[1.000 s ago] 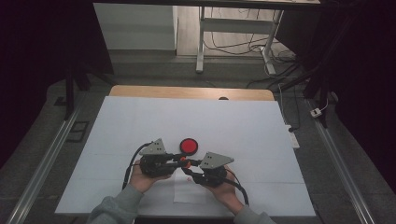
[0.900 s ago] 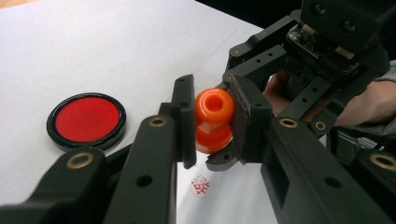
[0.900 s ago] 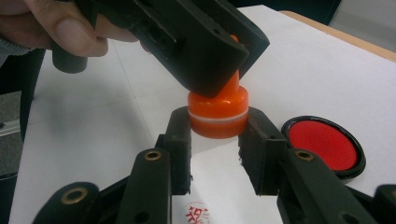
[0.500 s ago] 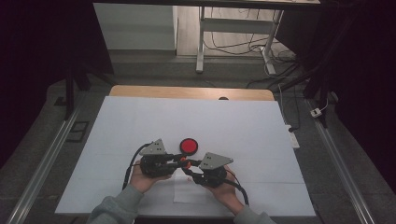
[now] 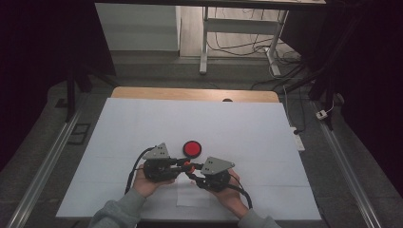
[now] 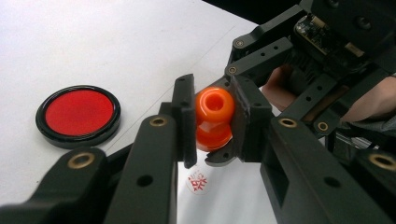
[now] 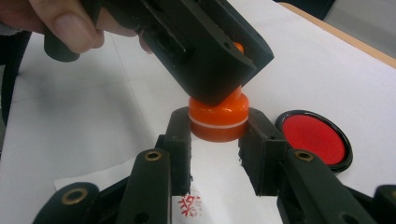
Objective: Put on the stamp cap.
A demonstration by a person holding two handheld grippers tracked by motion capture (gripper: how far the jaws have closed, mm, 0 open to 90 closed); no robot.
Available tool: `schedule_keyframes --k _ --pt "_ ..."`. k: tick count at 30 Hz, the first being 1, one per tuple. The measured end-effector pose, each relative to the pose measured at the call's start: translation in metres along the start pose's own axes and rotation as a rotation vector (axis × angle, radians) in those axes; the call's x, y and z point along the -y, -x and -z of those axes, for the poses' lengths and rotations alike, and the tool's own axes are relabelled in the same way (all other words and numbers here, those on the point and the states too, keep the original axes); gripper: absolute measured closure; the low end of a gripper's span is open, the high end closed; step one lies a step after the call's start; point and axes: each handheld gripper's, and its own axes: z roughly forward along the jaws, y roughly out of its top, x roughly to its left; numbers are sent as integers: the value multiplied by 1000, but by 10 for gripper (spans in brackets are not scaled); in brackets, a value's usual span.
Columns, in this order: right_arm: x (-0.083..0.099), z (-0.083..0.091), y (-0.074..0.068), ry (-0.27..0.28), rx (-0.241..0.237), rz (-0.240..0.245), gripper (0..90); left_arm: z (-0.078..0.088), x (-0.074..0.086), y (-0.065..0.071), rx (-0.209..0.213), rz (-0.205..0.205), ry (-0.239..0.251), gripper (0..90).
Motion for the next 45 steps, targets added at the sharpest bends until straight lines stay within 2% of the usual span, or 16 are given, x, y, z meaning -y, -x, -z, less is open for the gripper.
schedule_keyframes --k 8,14,20,30,45 --pt "1 0 1 -16 2 6 646 -3 2 1 -9 3 6 727" --pt "1 1 1 -5 -6 -6 645 -2 2 3 -12 1 9 726" --pt "4 -1 2 -9 -21 -20 642 -3 2 3 -19 -2 -14 726" --pt "5 0 2 8 -28 -41 632 -2 1 3 -14 0 -9 725" --pt "6 4 6 33 -16 -72 483 1 0 0 -24 4 -3 724"
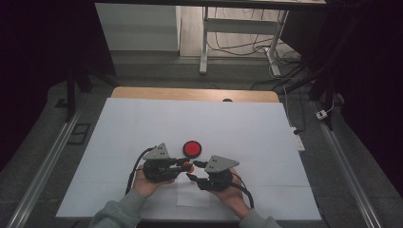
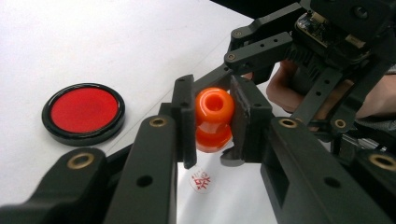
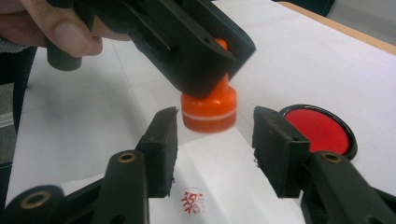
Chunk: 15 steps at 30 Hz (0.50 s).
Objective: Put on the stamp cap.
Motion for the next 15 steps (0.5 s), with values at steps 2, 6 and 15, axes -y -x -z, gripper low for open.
schedule_keyframes --k 2,6,15 --pt "1 2 1 5 4 -9 465 1 0 -1 -4 2 3 724" --pt "4 6 5 5 11 -20 424 3 0 -2 -12 4 4 724" --pt "22 39 19 -13 84 -59 376 5 -1 -3 -28 -2 0 724"
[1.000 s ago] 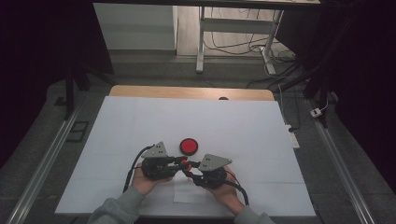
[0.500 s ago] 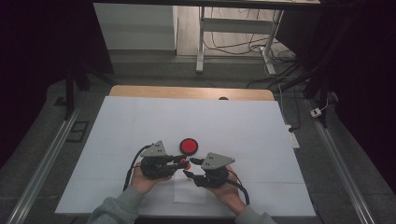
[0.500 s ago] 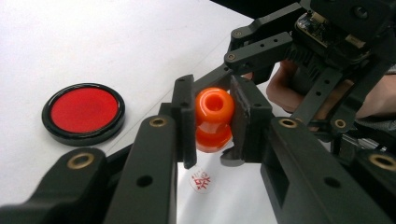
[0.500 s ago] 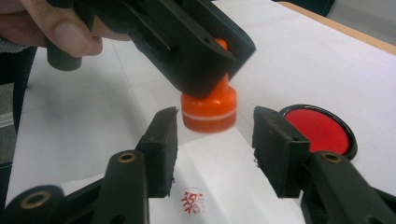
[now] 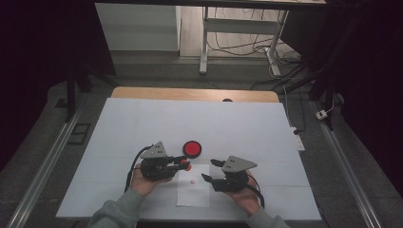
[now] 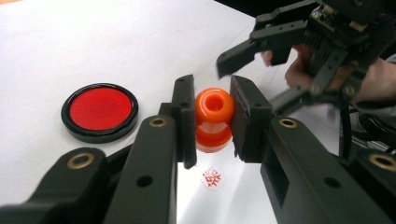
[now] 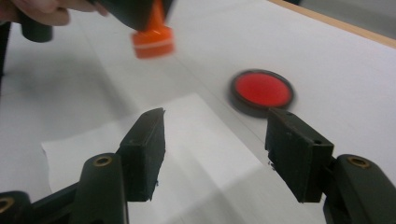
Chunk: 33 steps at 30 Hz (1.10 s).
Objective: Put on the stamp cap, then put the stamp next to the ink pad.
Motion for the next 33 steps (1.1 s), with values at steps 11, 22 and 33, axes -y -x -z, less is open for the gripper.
schedule_keyframes --k 11,22,33 --pt "23 43 27 -9 115 -55 378 3 0 -2 -12 2 -1 724" --pt "48 86 45 -22 206 -90 380 13 -2 -8 -42 9 9 724" --pt "55 93 49 -42 223 -86 383 25 -1 -22 -104 38 27 723"
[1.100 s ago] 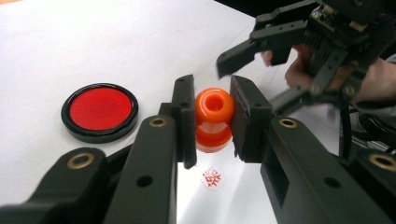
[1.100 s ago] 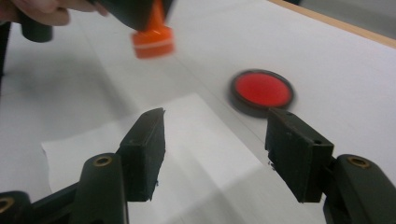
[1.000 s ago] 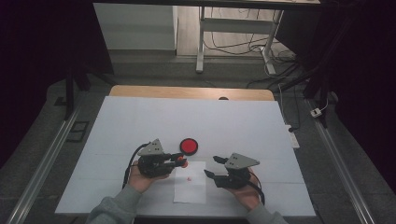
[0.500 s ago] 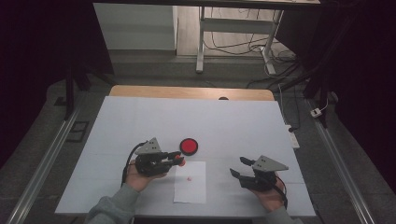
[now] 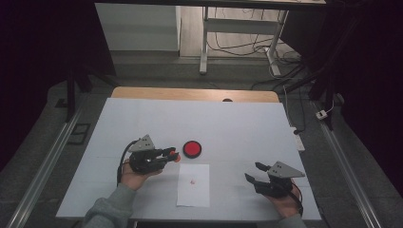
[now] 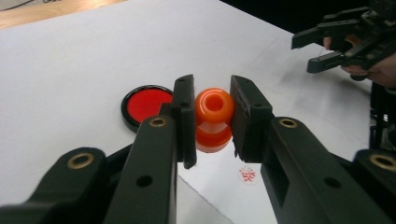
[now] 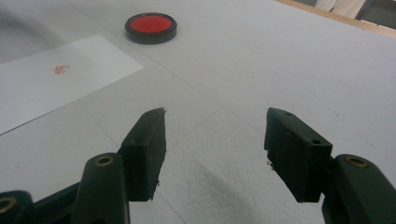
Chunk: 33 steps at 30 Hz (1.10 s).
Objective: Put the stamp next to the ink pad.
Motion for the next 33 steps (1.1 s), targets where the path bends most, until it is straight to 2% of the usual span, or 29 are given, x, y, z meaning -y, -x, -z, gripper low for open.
schedule_keyframes --k 9,15,27,33 --pt "1 -3 3 4 -7 -7 384 -12 3 -17 -65 19 -40 723" --pt "4 -6 5 -18 -11 -7 385 -27 7 -31 -106 41 -78 723" --pt "3 -7 1 -21 -25 8 385 -46 15 -42 -143 62 -146 721" --pt "3 -7 1 -20 -23 7 385 -56 20 -44 -172 46 -197 719"
